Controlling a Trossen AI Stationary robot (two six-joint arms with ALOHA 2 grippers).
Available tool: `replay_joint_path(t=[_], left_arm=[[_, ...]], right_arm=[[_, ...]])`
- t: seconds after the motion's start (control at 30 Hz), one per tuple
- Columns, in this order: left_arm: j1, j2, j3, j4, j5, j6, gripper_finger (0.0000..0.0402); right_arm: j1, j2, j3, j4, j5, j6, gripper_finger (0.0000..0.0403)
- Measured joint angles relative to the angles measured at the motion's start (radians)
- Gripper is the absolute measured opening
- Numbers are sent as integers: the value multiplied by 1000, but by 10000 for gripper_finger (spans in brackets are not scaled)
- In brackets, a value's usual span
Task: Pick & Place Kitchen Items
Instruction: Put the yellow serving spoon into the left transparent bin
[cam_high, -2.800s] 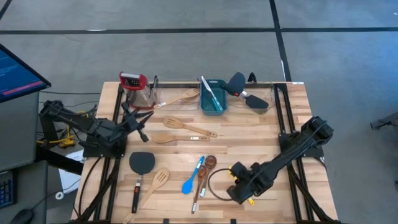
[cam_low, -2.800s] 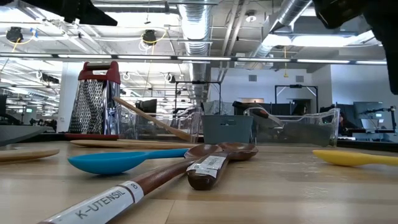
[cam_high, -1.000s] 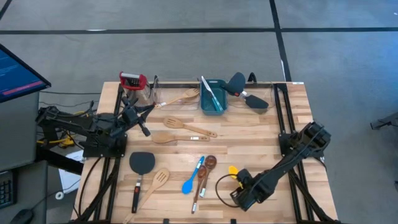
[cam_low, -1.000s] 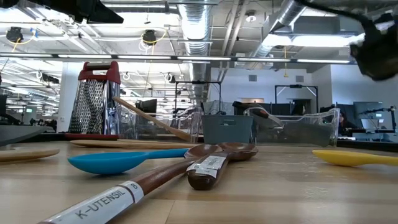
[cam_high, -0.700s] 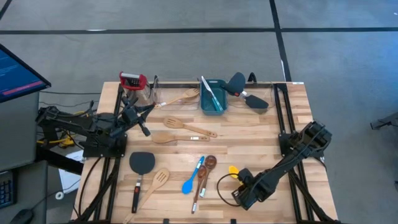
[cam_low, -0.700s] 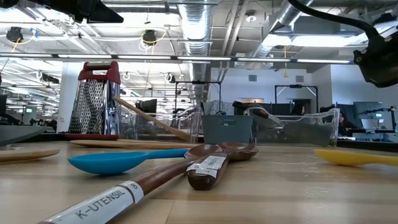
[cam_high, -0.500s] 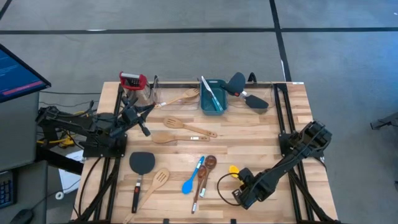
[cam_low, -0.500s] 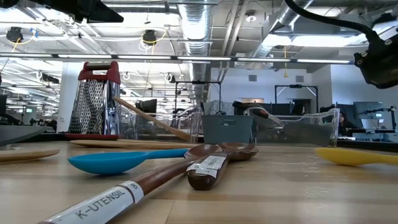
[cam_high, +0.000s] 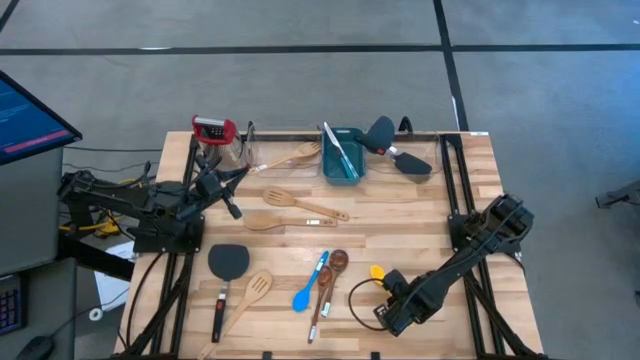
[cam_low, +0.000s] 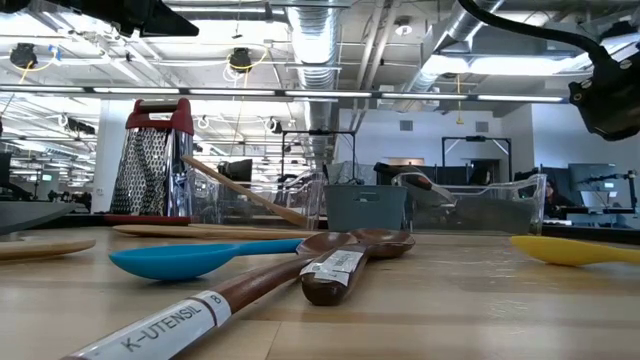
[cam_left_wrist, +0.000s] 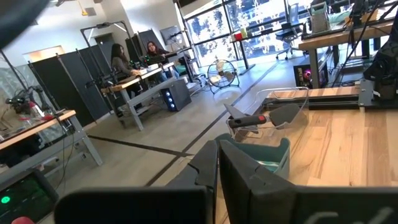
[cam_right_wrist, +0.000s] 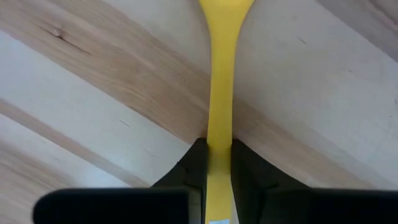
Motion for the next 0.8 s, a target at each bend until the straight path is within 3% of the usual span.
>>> replay_joint_path(t=[0.27,0.8], left_arm=[[0,0,0,0,0,0,4],[0,27,0,-2,0,-23,4]], right_arm=[[0,-50,33,-8,60,-56,35],[-33,-181,73,-229,443,-218,35]])
